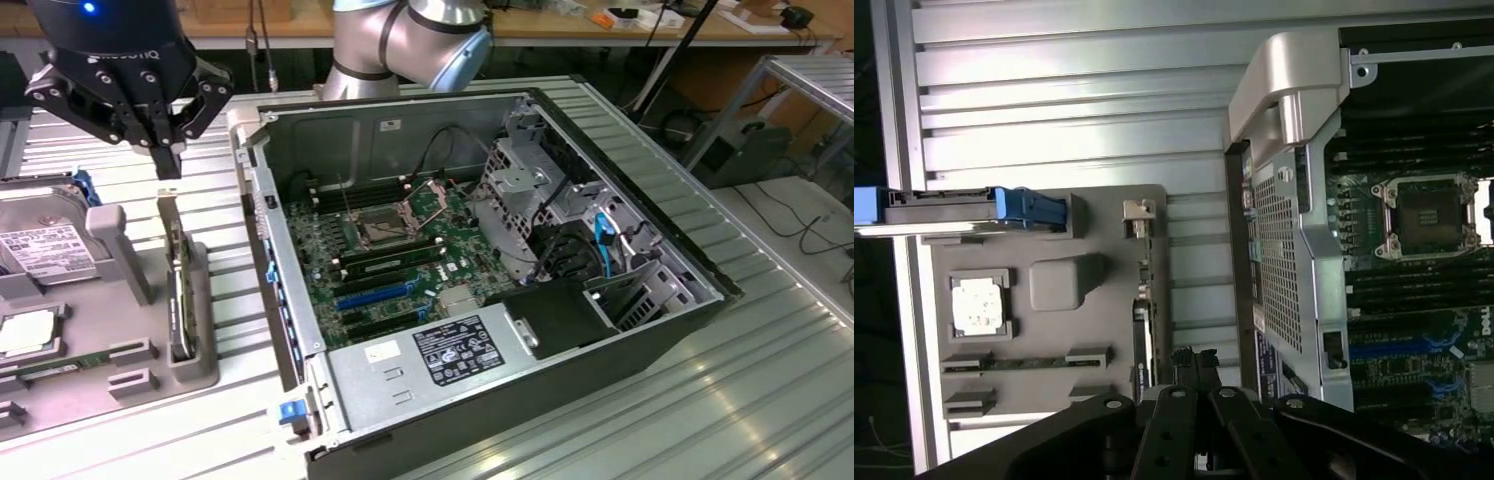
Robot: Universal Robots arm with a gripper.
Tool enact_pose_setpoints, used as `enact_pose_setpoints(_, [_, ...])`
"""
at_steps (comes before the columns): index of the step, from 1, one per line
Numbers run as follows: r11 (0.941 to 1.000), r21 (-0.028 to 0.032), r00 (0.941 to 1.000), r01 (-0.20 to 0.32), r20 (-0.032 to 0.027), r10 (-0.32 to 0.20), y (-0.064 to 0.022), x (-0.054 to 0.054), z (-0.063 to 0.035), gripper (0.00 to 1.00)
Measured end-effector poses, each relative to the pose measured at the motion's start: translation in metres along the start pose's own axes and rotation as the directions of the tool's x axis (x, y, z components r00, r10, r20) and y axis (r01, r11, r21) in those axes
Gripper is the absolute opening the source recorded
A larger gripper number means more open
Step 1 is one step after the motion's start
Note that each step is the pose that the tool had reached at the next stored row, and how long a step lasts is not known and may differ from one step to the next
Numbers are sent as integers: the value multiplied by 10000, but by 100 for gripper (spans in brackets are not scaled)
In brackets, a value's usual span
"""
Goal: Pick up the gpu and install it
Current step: 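Reach for the gpu, then pick up the gpu and move the gpu toward the slot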
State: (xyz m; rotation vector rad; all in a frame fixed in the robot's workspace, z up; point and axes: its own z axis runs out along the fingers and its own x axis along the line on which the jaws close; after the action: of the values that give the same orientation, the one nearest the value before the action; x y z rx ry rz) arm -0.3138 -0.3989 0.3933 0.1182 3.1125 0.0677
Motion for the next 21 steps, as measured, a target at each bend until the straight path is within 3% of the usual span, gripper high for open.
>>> enact_pose_setpoints(5, [10000,0,10000,0,0,0,-4,49,-1,10])
enact_pose_setpoints(18, [10000,0,10000,0,0,0,-4,50,-1,10])
enact_pose_setpoints(19, [10000,1,10000,0,0,0,-4,50,-1,11])
enact_pose_setpoints(21, [10000,0,10000,0,0,0,-4,50,-1,23])
